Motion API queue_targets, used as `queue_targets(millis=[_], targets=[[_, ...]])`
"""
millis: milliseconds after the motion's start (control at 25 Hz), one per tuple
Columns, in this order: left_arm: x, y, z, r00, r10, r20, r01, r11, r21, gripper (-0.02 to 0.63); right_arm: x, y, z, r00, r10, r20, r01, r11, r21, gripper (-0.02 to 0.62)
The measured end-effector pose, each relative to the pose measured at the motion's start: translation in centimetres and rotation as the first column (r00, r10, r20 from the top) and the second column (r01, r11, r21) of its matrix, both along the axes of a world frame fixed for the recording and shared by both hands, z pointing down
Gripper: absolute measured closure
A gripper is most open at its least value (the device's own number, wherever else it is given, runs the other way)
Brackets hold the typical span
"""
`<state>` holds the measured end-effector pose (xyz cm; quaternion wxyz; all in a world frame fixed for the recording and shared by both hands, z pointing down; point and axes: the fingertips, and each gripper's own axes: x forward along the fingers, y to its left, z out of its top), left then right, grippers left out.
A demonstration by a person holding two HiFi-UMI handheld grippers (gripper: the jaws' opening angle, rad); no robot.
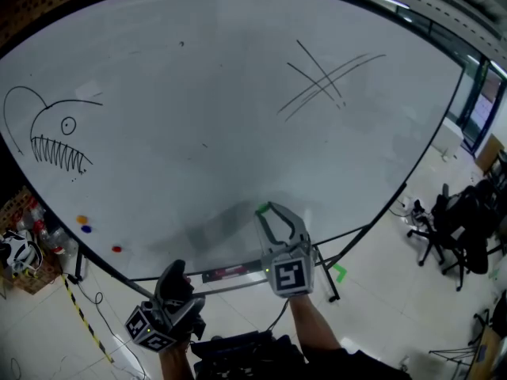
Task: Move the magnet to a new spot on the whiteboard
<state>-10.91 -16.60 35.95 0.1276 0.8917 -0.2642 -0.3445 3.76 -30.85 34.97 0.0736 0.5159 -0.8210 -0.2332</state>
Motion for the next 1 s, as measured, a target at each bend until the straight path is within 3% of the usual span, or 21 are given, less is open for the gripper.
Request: queue_targets(millis=[200,480,640,1000], targets=[[1.4,0.0,0.2,1.000,0.029,-0.004,-0.029,0.999,-0.026,0.190,1.6,2.2,-0.8,0.986,-0.091,0.142,0.098,0.994,-0.040,0.445],[3.9,0.1,0.0,1.000,0.012,0.025,-0.011,1.000,-0.009,0.190,5.0,5.0,-2.0,0.938,-0.188,0.291,0.209,0.977,-0.041,0.445],[6.1,0.6,0.0,0.997,0.006,0.073,-0.006,1.000,0.000,0.190,7.0,6.3,-2.1,0.921,-0.228,0.315,0.248,0.968,-0.024,0.445],[10.4,2.8,0.1,0.995,-0.052,0.083,0.056,0.998,-0.041,0.192,10.7,9.3,-1.7,0.876,-0.320,0.362,0.348,0.937,-0.012,0.445]])
